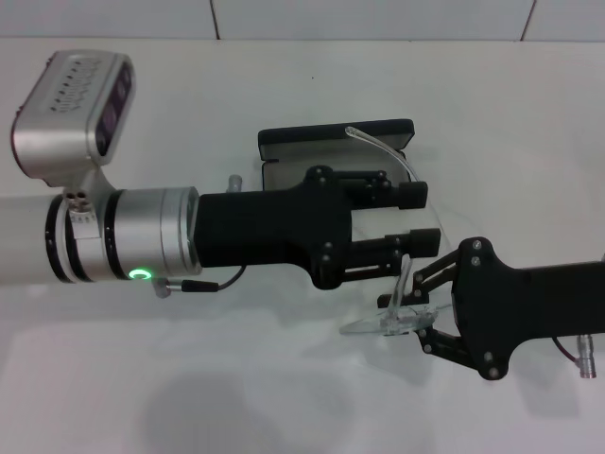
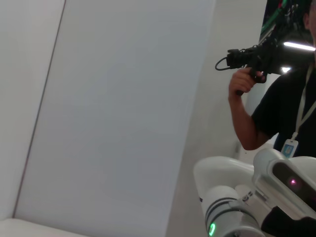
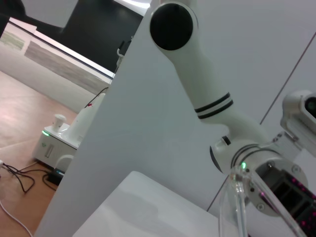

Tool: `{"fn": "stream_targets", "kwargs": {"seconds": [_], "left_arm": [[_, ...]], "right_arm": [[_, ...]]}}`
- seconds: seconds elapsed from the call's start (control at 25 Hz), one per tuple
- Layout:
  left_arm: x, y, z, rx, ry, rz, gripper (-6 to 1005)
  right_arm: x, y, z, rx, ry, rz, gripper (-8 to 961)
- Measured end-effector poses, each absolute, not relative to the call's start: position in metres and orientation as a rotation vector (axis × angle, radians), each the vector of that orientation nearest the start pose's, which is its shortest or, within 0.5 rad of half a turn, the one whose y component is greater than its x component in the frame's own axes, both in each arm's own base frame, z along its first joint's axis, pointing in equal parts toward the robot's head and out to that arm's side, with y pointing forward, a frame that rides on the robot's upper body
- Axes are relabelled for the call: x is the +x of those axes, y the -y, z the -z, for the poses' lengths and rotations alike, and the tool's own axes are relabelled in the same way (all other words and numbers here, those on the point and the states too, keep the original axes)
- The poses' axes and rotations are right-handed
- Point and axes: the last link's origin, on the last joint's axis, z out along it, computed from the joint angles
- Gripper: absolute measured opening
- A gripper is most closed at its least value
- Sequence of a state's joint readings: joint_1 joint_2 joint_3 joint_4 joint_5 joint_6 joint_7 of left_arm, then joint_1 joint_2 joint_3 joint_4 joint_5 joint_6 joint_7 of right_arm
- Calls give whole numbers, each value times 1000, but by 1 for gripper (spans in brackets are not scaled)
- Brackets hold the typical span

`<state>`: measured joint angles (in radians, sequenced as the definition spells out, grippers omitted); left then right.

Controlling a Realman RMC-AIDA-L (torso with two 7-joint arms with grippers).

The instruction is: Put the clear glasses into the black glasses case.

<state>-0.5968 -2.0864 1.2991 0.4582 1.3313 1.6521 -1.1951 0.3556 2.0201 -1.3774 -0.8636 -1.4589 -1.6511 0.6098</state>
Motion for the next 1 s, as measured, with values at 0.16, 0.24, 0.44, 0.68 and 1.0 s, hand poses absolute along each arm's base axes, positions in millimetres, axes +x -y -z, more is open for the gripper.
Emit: {"fn": "stream_targets", "kwargs": {"seconds": [0.16, 0.24, 0.44, 0.68, 1.0], "left_arm": [[-174, -299, 59, -2959, 351, 1259, 521], [-174, -298, 60, -2968, 350, 1254, 521], [-174, -296, 62, -2984, 356, 1246, 521], [-174, -295, 63, -3007, 375, 1227, 522], [-172, -296, 53, -2959, 369, 1324, 522]], "right_arm": [[207, -274, 20, -2723, 802, -874, 126], [208, -273, 20, -2724, 796, -876, 126], [208, -272, 20, -2719, 787, -882, 125], [209, -271, 20, -2720, 783, -885, 125], [211, -268, 19, -2725, 783, -900, 125]]}}
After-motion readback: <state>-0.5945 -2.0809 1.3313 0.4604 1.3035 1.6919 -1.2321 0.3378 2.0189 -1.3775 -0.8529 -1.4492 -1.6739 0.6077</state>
